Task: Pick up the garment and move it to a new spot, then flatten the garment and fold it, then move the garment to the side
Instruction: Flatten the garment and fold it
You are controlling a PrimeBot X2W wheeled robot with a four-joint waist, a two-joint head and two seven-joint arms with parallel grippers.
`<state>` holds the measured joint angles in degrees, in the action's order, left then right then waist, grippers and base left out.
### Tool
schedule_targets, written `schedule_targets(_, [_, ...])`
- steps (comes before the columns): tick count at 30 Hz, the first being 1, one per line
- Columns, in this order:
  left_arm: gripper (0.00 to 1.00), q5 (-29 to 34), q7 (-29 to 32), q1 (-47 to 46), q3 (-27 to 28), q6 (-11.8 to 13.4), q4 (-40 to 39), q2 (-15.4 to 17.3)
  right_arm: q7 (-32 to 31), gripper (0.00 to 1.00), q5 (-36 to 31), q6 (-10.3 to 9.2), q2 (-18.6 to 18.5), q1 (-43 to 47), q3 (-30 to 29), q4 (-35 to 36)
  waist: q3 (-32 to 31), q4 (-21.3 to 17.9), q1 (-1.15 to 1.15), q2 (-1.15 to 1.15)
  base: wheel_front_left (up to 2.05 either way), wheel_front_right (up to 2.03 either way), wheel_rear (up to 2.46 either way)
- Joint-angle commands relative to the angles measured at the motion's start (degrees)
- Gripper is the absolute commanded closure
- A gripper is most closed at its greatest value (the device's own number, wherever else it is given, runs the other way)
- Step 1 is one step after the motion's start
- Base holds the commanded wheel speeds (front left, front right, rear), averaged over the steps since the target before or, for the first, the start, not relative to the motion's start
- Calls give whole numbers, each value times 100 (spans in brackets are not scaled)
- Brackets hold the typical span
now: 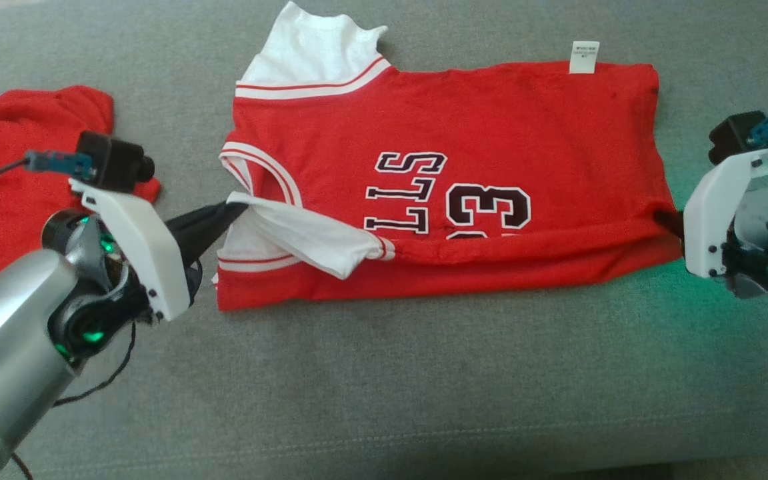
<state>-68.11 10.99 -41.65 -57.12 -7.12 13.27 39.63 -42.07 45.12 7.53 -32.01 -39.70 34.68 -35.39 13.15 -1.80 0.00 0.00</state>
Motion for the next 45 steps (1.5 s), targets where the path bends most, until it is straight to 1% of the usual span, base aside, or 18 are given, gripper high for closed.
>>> schedule_targets(1, [100, 56, -73, -369, 258, -32, -5, 172, 150, 73, -57, -4, -47, -138, -46, 94, 34, -22, 0, 0, 0, 0, 0])
schedule_targets(2, [95, 72, -113, -412, 261, -33, 86, 140, 268, 6, -76, -4, -18, -172, -103, 47, 50, -31, 0, 0, 0, 0, 0])
schedule_targets(3, [77, 79, -162, -451, 274, -33, 177, 102, 377, 0, -92, -4, 19, -210, -167, -16, 67, -41, 0, 0, 0, 0, 0])
schedule_targets(4, [55, 96, -231, -489, 298, -32, 281, 56, 483, 0, -114, -4, 55, -247, -232, -97, 78, -46, 0, 0, 0, 0, 0])
schedule_targets(5, [0, 124, -330, -526, 342, 16, 410, 2, 571, 0, -132, -4, 97, -273, -265, -154, 83, -51, 0, 0, 0, 0, 0])
schedule_targets(9, [0, 195, -775, -642, 521, 212, 866, -266, 910, 0, -39, -4, 253, -326, -474, -299, 73, -55, 0, 0, 0, 0, 0])
schedule_targets(11, [0, 231, -1169, -680, 680, 337, 1074, -410, 1287, 0, -42, -4, 306, -351, -641, -335, 51, -50, 0, 0, 0, 0, 0])
schedule_targets(15, [0, 222, -2007, -638, 999, 513, 1422, -711, 2330, 0, -157, -4, 394, -287, -918, -376, -51, -26, 0, 0, 0, 0, 0])
schedule_targets(16, [0, 166, -2309, -564, 1161, 533, 1501, -847, 2869, 0, -181, -4, 459, -185, -1021, -345, -138, -15, 0, 0, 0, 0, 0])
schedule_targets(17, [0, 135, -2417, -515, 1276, 557, 1516, -906, 3137, 0, -208, -4, 481, -117, -1058, -320, -182, -8, 0, 0, 0, 0, 0])
schedule_targets(20, [0, 159, -2577, -252, 1685, 656, 1440, -1078, 3902, 0, -348, -4, 555, 167, -1099, -191, -359, -1, 0, 0, 0, 0, 0])
schedule_targets(22, [0, 490, -2593, -30, 2133, 775, 1213, -1177, 4373, 0, -481, -4, 607, 375, -1164, -134, -444, 3, 0, 0, 0, 0, 0])
schedule_targets(23, [0, 490, -2593, -30, 2133, 775, 1213, -1177, 4373, 0, -481, -4, 607, 375, -1164, -134, -444, 3, 0, 0, 0, 0, 0])
schedule_targets(28, [0, 1575, -2597, 1087, 3535, 951, 310, -1856, 5356, 0, -1059, -4, 823, 904, -1372, 0, -615, -1, 0, 0, 0, 0, 0])
schedule_targets(31, [0, 2189, -2598, 1818, 4152, 906, -131, -2359, 5598, 0, -1424, -4, 1055, 1249, -1626, 163, -705, -21, 0, 0, 0, 0, 0])
schedule_targets(36, [0, 3239, -2598, 2829, 4624, 696, -347, -3050, 5696, 0, -2102, -4, 1477, 1897, -2148, 623, -885, -66, 0, 0, 0, 0, 0])
schedule_targets(39, [0, 3840, -2598, 3220, 4772, 590, -264, -3297, 5703, 0, -2433, -4, 1743, 2255, -2503, 983, -932, -93, 0, 0, 0, 0, 0])
schedule_targets(45, [0, 4421, -2598, 3475, 4972, 379, 178, -3576, 5706, 0, -2937, -4, 2074, 2645, -2838, 1385, -931, -140, 0, 0, 0, 0, 0])
